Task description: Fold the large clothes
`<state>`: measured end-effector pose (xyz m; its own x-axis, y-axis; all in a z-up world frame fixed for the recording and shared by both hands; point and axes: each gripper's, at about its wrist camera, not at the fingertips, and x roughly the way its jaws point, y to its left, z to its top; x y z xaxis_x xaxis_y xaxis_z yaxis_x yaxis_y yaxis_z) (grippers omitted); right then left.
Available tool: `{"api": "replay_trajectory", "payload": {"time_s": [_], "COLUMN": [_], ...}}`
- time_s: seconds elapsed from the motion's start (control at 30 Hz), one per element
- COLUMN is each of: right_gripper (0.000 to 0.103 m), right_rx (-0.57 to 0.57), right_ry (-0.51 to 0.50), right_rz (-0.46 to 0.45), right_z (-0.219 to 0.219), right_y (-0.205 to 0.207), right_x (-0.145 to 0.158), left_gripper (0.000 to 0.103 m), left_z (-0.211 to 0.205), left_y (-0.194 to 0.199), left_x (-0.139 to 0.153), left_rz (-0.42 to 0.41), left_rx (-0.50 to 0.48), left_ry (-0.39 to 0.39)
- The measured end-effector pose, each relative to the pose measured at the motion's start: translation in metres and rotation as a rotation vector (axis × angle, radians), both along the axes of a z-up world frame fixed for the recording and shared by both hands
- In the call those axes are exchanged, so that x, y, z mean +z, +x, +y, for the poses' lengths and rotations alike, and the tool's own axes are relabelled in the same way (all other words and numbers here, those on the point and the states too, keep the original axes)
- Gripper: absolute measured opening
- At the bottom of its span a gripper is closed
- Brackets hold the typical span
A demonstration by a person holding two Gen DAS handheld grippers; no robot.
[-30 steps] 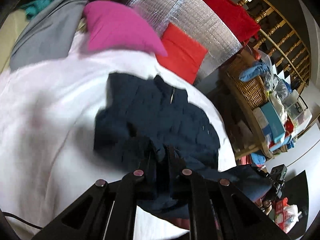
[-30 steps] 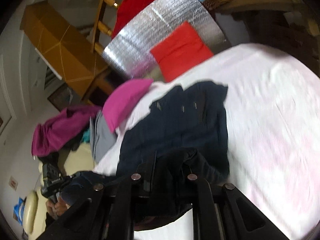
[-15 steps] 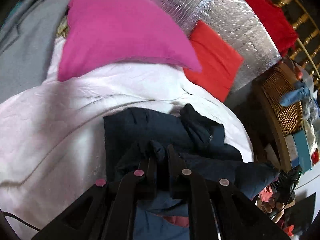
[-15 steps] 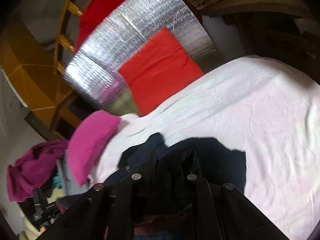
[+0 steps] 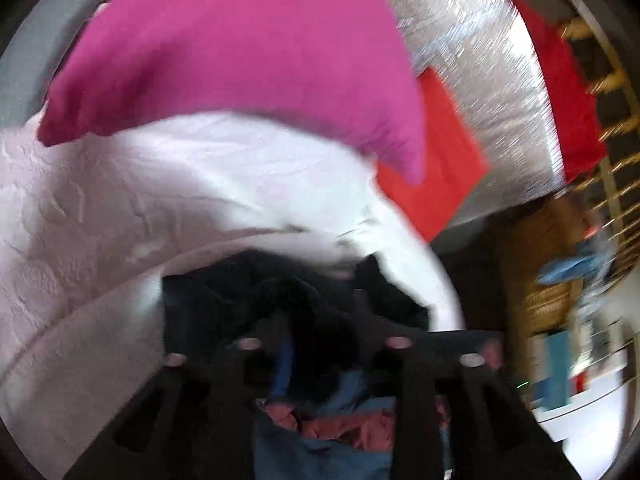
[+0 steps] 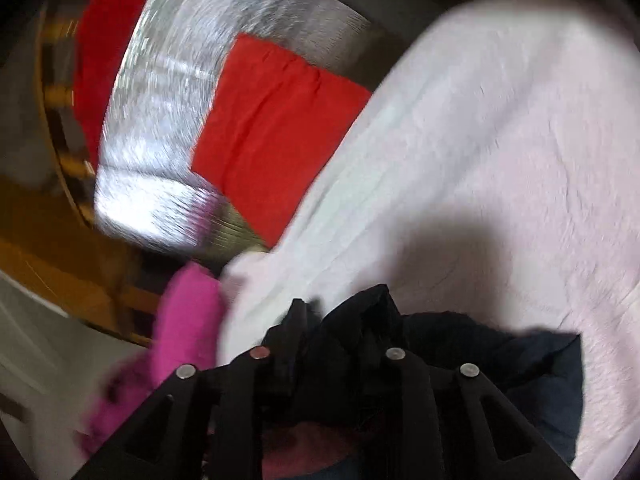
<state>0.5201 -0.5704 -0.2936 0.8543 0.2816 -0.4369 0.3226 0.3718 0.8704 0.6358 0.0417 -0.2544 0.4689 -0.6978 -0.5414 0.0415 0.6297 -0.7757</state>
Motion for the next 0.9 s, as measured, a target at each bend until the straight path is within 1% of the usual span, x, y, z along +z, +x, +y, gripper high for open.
{"api": "replay_trajectory", "payload": {"time_s": [0.03,0.07,0.1,0.13,0.17,0.2,0.27,0.3,0.37,0.4,0.47,0.5,0.6,0.67,0.73,0.77,0.83,0.87,0.9], "right_gripper": [0.051,0.081,0.096,0.098,0.098,0.098,0.097,0.097,0.097,0.097,0.097,0.098,0.098,0.098,0.097,0.097,0.097,0.097,0.097], "right_rx": [-0.018,-0.037,-0.086,-0.128,-0.147,-0.147,-0.099,-0.086,-0.067,-0.059,-0.032,-0.018,0.022,0.030,0.042,0.044,0.023,0.009,-0.012], "right_ry": [0.032,0.034,0.009,-0.020,-0.041,-0.060,-0.091,-0.105,-0.131,-0.131,-0.113,-0.107,-0.064,-0.034,-0.009,-0.002,0.038,0.058,0.051], "right_rz": [-0.032,-0.055,-0.095,-0.136,-0.165,-0.172,-0.165,-0.166,-0.160,-0.159,-0.142,-0.127,-0.090,-0.071,-0.042,-0.018,0.023,0.029,0.027], "right_z": [-0.005,-0.009,-0.013,-0.015,-0.015,-0.016,-0.014,-0.011,-0.002,0.001,0.013,0.018,0.045,0.063,0.077,0.083,0.090,0.090,0.088], "right_y": [-0.005,-0.013,-0.028,-0.042,-0.056,-0.065,-0.088,-0.103,-0.130,-0.139,-0.171,-0.181,-0.212,-0.229,-0.235,-0.235,-0.230,-0.227,-0.223], "right_x": [0.001,0.005,0.014,0.023,0.030,0.036,0.049,0.053,0.058,0.059,0.052,0.048,0.026,0.007,-0.010,-0.019,-0.039,-0.045,-0.047], "left_gripper": [0.062,0.078,0.084,0.089,0.089,0.089,0.089,0.089,0.089,0.089,0.089,0.089,0.089,0.089,0.089,0.089,0.088,0.087,0.087], "left_z": [0.006,0.012,0.020,0.026,0.028,0.029,0.029,0.028,0.027,0.027,0.028,0.028,0.024,0.028,0.031,0.034,0.037,0.036,0.037], "left_y": [-0.007,-0.016,-0.031,-0.044,-0.059,-0.068,-0.095,-0.114,-0.141,-0.160,-0.182,-0.195,-0.206,-0.209,-0.208,-0.205,-0.202,-0.195,-0.191], "left_x": [0.009,0.017,0.030,0.040,0.050,0.054,0.057,0.055,0.046,0.036,0.018,0.006,-0.008,-0.017,-0.022,-0.026,-0.033,-0.036,-0.037], "left_rz": [-0.033,-0.072,-0.129,-0.166,-0.189,-0.192,-0.180,-0.167,-0.139,-0.097,-0.016,0.045,0.138,0.145,0.140,0.126,0.135,0.136,0.127], "left_rx": [0.027,0.075,0.161,0.219,0.240,0.232,0.211,0.210,0.228,0.248,0.297,0.324,0.328,0.351,0.379,0.392,0.401,0.401,0.397], "left_ry": [-0.033,-0.034,-0.022,-0.003,0.024,0.027,0.018,0.029,0.042,0.056,0.063,0.071,0.150,0.109,0.098,0.096,0.096,0.087,0.074]}}
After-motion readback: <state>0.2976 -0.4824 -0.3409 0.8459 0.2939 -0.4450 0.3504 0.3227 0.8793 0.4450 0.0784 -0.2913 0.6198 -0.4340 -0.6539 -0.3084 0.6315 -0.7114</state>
